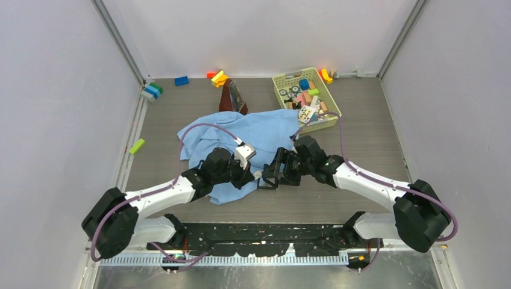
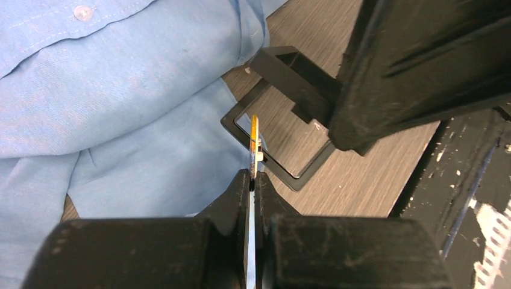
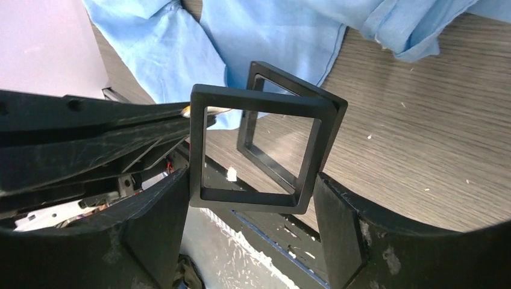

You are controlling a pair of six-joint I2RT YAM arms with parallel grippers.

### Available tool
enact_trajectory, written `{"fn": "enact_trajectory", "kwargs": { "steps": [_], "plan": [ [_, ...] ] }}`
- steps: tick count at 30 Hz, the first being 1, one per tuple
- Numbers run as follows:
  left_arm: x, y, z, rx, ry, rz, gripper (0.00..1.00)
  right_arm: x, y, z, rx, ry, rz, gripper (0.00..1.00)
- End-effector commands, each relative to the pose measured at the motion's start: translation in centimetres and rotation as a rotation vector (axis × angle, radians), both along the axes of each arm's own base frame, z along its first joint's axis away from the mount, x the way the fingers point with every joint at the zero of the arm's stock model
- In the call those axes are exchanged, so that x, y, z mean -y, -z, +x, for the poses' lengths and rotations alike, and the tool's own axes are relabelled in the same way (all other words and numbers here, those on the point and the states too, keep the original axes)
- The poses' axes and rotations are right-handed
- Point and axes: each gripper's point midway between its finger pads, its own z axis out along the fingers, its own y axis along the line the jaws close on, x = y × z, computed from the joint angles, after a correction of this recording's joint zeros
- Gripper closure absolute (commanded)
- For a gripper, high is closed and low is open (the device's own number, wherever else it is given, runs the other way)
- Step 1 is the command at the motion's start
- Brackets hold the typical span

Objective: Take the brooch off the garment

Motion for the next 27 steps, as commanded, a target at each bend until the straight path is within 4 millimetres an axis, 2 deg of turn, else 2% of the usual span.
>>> {"fn": "enact_trajectory", "kwargs": {
  "steps": [1, 6, 9, 15, 18, 21, 27],
  "plan": [
    [1.1, -1.1, 1.3, 0.074, 0.012, -0.024, 1.00, -1.0, -3.0, 0.2, 0.084, -0.034, 0.093, 0.52],
    [1.2, 0.1, 0.8, 0.057, 0.035, 0.020, 1.00, -1.3, -4.0, -0.2, 0.081, -0.038, 0.139, 0.52],
    [1.3, 0.0, 0.7, 0.097, 0.036, 0.048, 1.00, -1.6, -4.3, -0.1, 0.080, -0.028, 0.168, 0.53],
    [-0.7, -2.3, 1.7, 0.298, -0.094, 0.117, 1.00, -2.5, -2.3, -0.5, -0.009, -0.026, 0.203, 0.58],
    [-0.7, -3.3, 1.5, 0.409, -0.064, 0.111, 1.00, -3.1, -2.5, -0.5, -0.011, -0.034, 0.260, 0.58],
    [0.3, -2.8, 0.6, 0.502, 0.036, 0.088, 1.00, -3.5, -2.9, -0.6, -0.025, -0.043, 0.291, 0.58],
    [-0.2, -2.0, 0.8, 0.512, 0.026, 0.134, 1.00, -3.7, -4.0, -0.4, -0.006, -0.032, 0.327, 0.58]
  ]
}}
